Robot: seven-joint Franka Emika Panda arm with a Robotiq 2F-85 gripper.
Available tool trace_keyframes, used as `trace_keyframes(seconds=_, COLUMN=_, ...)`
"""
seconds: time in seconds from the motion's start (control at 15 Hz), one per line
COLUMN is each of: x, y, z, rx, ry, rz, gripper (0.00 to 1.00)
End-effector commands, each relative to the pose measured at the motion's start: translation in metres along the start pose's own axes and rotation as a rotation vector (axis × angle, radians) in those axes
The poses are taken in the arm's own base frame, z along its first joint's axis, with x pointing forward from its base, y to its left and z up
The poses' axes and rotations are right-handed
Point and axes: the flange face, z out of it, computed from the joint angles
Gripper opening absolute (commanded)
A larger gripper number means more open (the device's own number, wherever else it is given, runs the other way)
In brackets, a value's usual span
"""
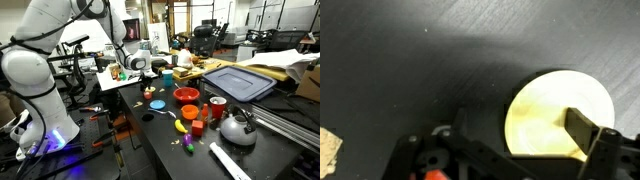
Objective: Move the yellow plate to the right.
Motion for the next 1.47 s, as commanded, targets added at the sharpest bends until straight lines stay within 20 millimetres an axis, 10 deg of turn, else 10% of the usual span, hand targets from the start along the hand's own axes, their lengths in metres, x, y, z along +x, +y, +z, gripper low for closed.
trace_keyframes(seconds=0.0, x=-0.003, y=0.012, z=-0.005, rx=0.065, ry=0.004, rz=0.028, gripper=1.00)
trace_keyframes(seconds=1.4, x=-0.006, y=-0.004, z=-0.003, rx=0.172, ry=0.015, rz=-0.039, gripper=1.00)
